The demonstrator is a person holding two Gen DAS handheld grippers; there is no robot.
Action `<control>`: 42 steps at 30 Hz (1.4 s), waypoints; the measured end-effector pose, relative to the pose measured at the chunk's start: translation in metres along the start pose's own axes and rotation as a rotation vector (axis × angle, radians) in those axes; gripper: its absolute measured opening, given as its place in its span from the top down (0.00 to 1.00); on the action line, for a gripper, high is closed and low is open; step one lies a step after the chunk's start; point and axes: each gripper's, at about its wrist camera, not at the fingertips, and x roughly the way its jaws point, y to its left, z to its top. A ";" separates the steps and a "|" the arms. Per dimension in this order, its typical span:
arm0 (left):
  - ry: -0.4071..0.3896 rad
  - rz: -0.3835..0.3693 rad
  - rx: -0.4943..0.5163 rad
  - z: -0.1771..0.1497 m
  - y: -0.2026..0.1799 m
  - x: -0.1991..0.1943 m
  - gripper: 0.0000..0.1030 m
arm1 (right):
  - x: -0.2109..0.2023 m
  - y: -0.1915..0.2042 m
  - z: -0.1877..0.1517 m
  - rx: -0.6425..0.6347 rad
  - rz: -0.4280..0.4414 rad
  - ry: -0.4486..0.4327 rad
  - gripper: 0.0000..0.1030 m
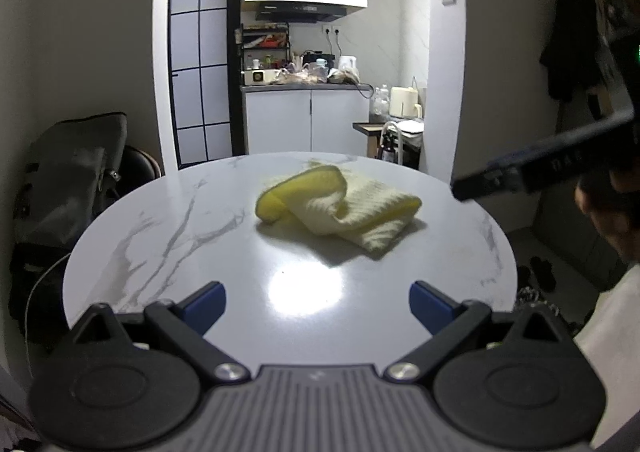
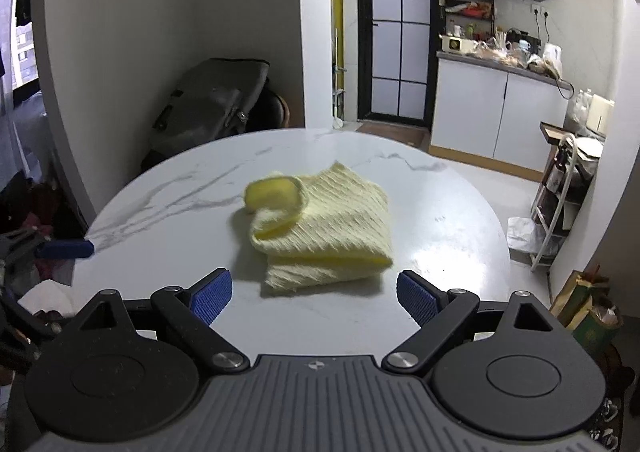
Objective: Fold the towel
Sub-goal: 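Close the right gripper on the towel edge while the left gripper approaches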
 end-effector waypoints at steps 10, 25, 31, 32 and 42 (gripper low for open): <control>-0.017 0.017 -0.044 0.000 0.010 0.013 0.06 | 0.024 -0.010 0.001 -0.030 0.035 -0.019 0.10; -0.007 0.039 -0.041 -0.002 0.018 0.035 0.16 | 0.074 -0.033 0.001 0.010 -0.005 -0.012 0.10; -0.009 0.020 -0.066 -0.002 0.027 0.049 0.27 | 0.081 -0.024 0.004 0.005 0.005 -0.016 0.11; -0.007 0.016 -0.069 -0.001 0.029 0.051 0.27 | 0.083 -0.022 0.005 0.004 0.010 -0.020 0.11; -0.005 -0.010 -0.094 -0.002 0.041 0.060 0.27 | 0.109 -0.031 0.014 0.097 -0.011 0.030 0.37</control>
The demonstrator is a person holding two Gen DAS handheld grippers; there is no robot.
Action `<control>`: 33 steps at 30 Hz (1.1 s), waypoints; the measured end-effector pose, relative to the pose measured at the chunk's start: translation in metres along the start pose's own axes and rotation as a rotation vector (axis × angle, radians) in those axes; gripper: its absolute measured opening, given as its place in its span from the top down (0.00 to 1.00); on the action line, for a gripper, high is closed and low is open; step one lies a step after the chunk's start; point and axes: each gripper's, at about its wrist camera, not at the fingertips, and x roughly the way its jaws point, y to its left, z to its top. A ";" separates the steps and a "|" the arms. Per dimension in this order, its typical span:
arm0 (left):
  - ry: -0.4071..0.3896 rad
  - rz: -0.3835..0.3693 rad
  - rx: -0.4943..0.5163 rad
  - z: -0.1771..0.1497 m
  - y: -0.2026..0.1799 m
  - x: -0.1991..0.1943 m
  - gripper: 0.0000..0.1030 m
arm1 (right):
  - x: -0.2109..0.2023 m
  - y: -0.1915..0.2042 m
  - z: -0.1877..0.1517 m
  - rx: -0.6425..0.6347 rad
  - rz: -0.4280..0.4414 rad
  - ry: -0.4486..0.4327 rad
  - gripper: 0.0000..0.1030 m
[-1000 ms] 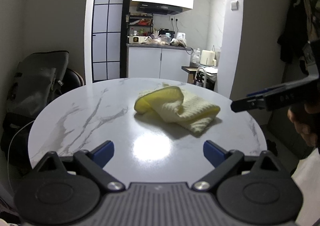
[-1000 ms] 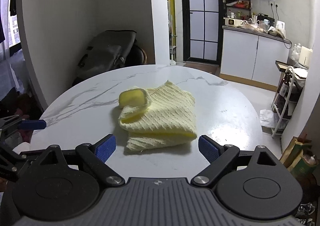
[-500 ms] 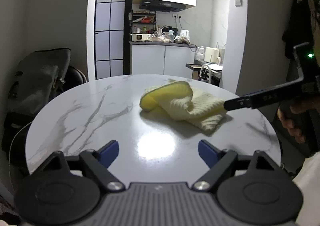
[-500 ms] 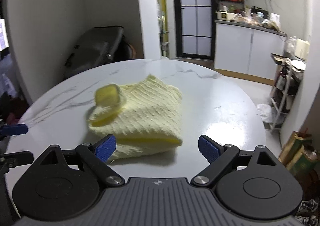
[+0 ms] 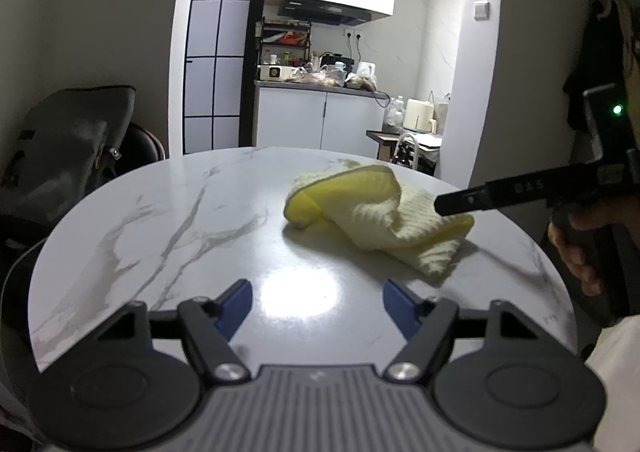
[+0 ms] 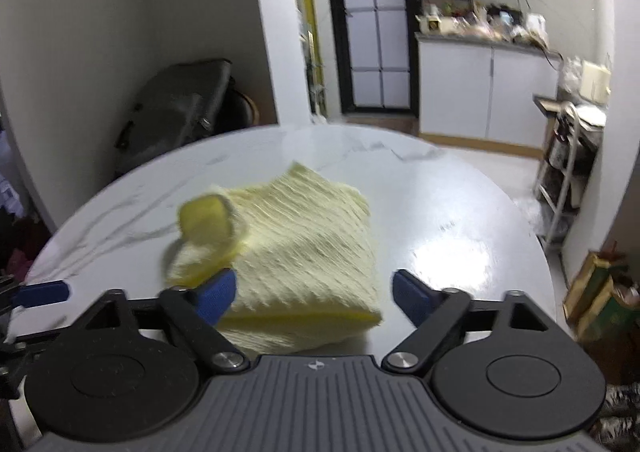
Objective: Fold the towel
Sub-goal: 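Close the right gripper on the towel edge while the left gripper approaches, then close the left gripper on another towel edge while the right gripper holds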
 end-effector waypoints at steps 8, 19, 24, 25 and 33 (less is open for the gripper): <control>-0.006 -0.015 -0.010 0.000 0.002 -0.003 0.27 | 0.001 0.015 -0.009 -0.074 0.059 0.028 0.63; -0.014 -0.004 -0.020 -0.002 -0.001 -0.022 0.27 | -0.017 0.056 -0.027 -0.229 0.142 0.053 0.80; -0.017 0.003 -0.008 -0.005 -0.009 -0.034 0.27 | -0.020 0.069 -0.033 -0.279 0.170 0.064 0.91; -0.015 0.007 -0.007 -0.005 -0.009 -0.036 0.27 | -0.022 0.070 -0.033 -0.284 0.180 0.067 0.91; -0.024 0.025 -0.012 -0.004 -0.011 -0.046 0.27 | -0.037 0.084 -0.038 -0.349 0.215 0.069 0.94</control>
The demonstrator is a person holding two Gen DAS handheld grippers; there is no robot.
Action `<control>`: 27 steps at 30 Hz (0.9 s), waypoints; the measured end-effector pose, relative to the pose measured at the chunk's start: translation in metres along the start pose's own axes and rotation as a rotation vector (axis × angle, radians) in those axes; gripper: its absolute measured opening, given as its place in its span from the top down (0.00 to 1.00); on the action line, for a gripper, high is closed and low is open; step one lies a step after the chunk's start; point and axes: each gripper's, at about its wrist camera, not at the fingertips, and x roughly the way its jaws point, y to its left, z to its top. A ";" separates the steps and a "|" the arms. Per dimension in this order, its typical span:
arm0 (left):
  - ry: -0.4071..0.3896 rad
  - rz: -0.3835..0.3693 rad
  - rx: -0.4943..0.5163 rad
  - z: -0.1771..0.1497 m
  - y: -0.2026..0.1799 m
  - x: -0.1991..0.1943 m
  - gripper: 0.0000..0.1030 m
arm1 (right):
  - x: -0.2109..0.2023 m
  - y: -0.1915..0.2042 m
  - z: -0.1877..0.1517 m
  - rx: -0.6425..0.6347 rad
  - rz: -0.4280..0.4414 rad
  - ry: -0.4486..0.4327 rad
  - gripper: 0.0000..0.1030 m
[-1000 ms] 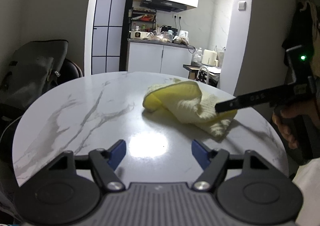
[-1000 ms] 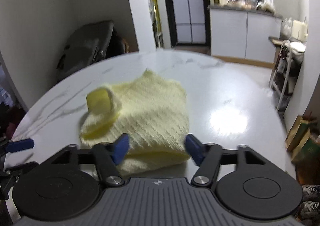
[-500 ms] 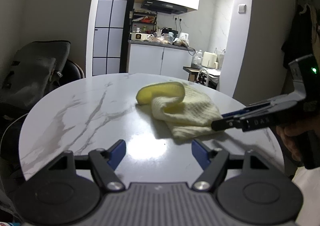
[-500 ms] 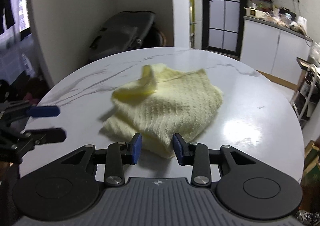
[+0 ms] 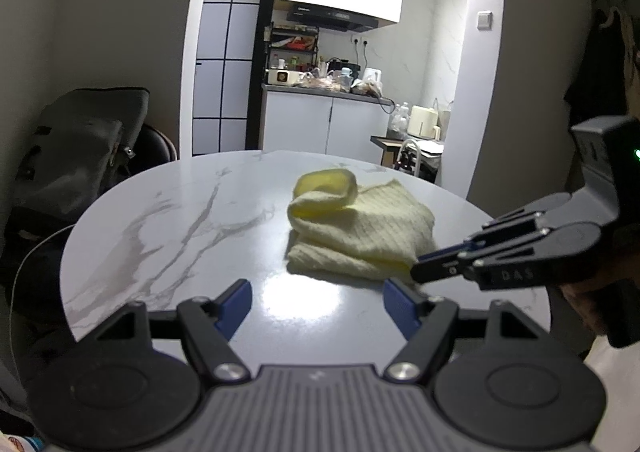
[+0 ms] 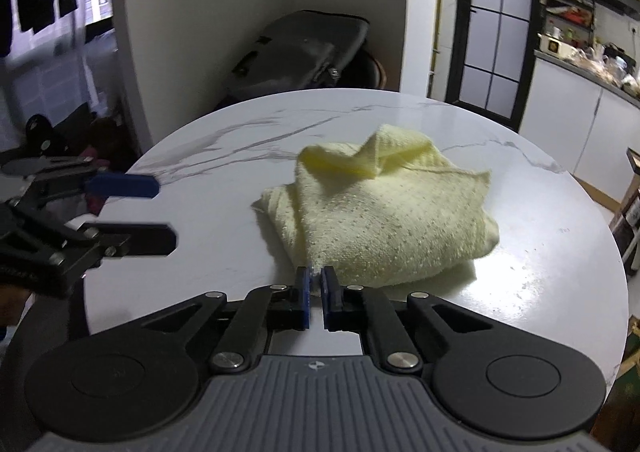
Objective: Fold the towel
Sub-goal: 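Close the left gripper on another towel edge while the right gripper holds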
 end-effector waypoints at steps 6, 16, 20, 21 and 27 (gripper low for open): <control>-0.006 -0.003 0.003 0.001 -0.003 -0.002 0.27 | -0.008 0.015 -0.002 -0.034 0.046 0.032 0.93; -0.009 0.023 0.013 0.006 0.006 -0.002 0.27 | -0.015 0.016 0.021 -0.024 0.053 -0.052 0.91; -0.007 0.031 0.024 0.009 0.014 0.001 0.27 | -0.007 0.006 0.029 0.010 0.030 -0.054 0.91; -0.007 0.031 0.026 0.010 0.017 0.003 0.27 | -0.005 0.006 0.030 0.010 0.026 -0.053 0.91; -0.011 0.023 0.037 0.023 0.035 0.022 0.31 | 0.000 -0.019 0.032 0.062 -0.063 -0.047 0.90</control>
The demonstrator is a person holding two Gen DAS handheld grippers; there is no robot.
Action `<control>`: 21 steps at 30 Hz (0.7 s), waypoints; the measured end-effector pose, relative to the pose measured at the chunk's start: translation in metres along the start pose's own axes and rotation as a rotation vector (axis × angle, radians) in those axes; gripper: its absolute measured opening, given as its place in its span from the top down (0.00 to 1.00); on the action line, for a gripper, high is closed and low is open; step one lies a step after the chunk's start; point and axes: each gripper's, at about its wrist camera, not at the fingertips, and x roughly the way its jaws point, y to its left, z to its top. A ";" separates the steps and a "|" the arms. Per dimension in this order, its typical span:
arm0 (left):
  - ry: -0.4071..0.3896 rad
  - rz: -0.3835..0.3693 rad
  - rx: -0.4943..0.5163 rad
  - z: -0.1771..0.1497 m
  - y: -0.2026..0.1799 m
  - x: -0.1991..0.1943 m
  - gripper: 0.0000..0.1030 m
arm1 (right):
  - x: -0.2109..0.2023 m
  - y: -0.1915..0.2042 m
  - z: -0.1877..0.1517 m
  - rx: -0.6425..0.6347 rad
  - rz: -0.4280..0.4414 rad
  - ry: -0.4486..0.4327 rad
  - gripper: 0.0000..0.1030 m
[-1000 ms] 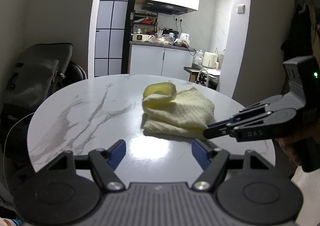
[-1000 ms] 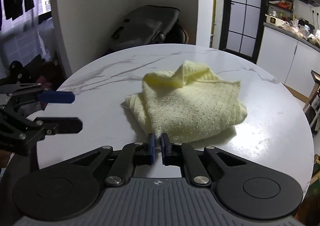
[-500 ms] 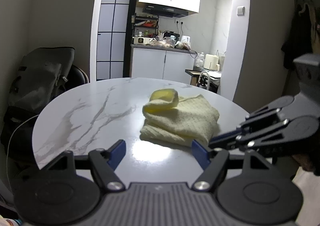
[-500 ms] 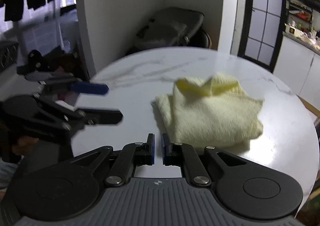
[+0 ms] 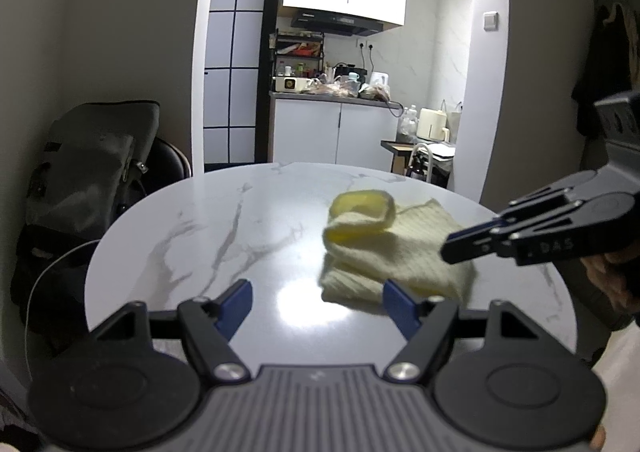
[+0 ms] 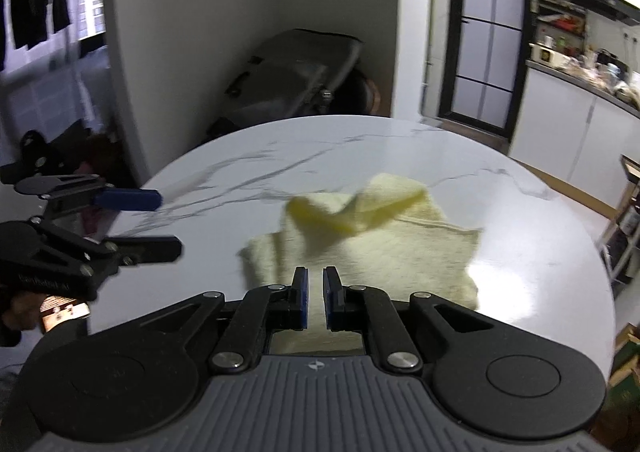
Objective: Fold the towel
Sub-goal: 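Close the left gripper on another towel edge while the right gripper holds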
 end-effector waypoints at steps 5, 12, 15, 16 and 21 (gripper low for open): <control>-0.011 0.003 0.041 0.016 0.011 0.023 0.32 | 0.003 -0.019 0.003 0.024 -0.058 -0.016 0.65; 0.008 -0.021 0.124 0.033 0.014 0.057 0.40 | 0.011 -0.049 0.010 0.071 -0.108 -0.045 0.60; 0.021 -0.041 0.142 0.038 0.015 0.071 0.42 | 0.020 -0.061 0.013 0.090 -0.114 -0.043 0.60; 0.024 -0.045 0.141 0.038 0.015 0.073 0.42 | 0.024 -0.065 0.013 0.096 -0.116 -0.038 0.60; 0.042 -0.063 0.137 0.044 0.019 0.095 0.42 | 0.039 -0.082 0.014 0.156 -0.109 -0.027 0.60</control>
